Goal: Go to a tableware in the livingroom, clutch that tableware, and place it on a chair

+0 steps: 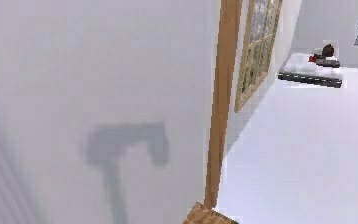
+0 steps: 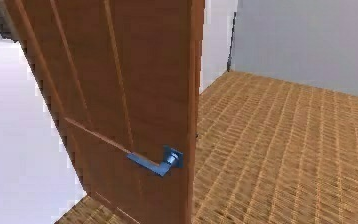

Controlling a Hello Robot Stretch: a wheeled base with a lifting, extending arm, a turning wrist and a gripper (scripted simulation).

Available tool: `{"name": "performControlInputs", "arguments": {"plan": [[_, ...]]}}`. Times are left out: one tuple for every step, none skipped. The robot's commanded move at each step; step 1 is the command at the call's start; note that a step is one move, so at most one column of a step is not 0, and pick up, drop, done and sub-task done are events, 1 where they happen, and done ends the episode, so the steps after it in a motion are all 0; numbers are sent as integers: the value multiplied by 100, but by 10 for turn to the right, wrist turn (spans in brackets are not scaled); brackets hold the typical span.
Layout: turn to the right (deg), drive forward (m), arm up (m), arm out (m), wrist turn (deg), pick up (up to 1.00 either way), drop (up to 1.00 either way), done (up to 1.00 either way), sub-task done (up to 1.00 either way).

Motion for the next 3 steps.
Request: {"name": "performControlInputs", "arguments": {"plan": [[360, 0, 0, 0, 0, 0, 0, 0, 0], [0, 5, 0, 0, 0, 0, 0, 0, 0], [30, 0, 0, 0, 0, 0, 0, 0, 0]]}}
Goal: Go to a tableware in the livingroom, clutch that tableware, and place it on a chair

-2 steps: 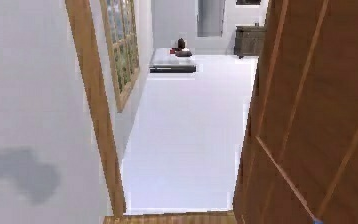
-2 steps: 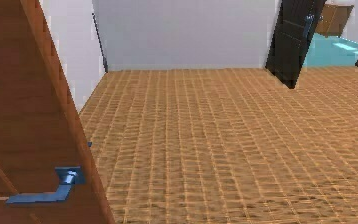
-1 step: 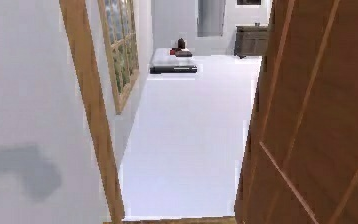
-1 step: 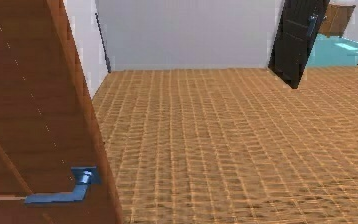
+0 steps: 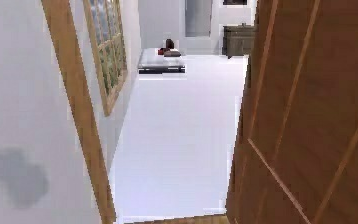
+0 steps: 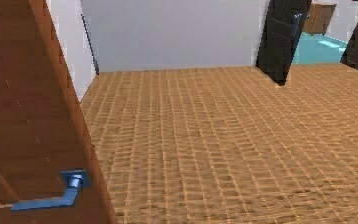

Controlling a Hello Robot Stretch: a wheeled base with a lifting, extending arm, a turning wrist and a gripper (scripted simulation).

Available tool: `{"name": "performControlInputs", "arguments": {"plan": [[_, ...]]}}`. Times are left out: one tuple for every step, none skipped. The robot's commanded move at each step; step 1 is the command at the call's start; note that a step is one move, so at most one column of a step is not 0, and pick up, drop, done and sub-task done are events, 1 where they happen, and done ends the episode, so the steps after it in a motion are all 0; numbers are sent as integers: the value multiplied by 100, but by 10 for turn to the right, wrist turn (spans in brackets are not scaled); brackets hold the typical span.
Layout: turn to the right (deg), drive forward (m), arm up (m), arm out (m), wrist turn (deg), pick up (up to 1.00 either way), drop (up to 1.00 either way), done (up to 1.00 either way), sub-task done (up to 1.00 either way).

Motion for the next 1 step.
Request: {"name": "performControlInputs", "arguments": {"plan": [[0, 100, 0, 0, 0, 0, 0, 0, 0]]}}
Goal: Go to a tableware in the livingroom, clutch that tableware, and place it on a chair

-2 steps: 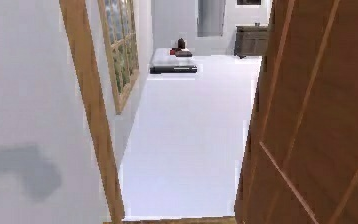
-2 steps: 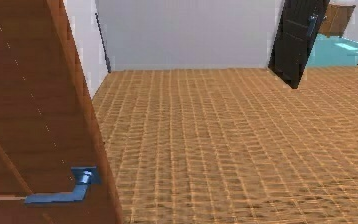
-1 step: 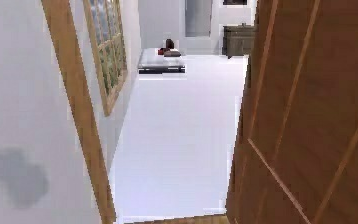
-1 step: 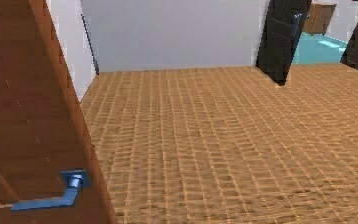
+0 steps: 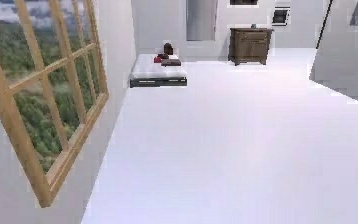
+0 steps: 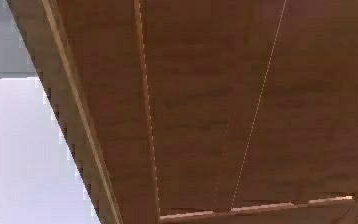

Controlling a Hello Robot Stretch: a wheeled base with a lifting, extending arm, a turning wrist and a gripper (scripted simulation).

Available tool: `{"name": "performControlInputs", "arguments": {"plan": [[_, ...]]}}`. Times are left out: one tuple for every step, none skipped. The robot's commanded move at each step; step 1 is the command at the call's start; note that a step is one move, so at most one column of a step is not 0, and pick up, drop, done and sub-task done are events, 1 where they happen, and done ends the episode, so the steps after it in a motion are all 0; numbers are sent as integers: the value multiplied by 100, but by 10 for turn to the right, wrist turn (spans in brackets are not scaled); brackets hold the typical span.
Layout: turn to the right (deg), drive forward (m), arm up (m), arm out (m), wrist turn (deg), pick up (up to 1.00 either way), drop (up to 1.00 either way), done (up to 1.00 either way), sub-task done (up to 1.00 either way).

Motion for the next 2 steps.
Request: {"name": "performControlInputs", "arguments": {"plan": [[0, 35, 0, 0, 0, 0, 0, 0, 0], [300, 0, 0, 0, 0, 0, 0, 0, 0]]}}
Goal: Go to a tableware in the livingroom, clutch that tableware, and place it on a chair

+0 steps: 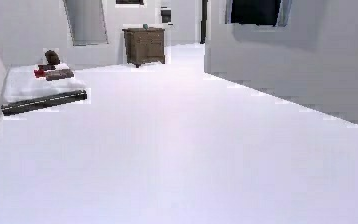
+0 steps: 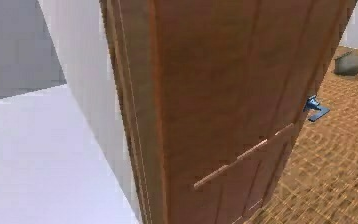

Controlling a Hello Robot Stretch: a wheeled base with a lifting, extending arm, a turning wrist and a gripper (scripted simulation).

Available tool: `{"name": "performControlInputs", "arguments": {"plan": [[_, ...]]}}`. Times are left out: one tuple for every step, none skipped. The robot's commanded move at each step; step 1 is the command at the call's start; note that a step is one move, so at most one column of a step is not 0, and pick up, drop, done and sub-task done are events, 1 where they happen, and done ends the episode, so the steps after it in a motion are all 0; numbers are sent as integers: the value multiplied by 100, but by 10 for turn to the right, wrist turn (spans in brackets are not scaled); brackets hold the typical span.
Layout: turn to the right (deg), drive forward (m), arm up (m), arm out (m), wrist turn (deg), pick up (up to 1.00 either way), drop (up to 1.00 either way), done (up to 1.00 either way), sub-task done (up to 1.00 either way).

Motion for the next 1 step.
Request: {"name": "performControlInputs", "arguments": {"plan": [[0, 100, 0, 0, 0, 0, 0, 0, 0]]}}
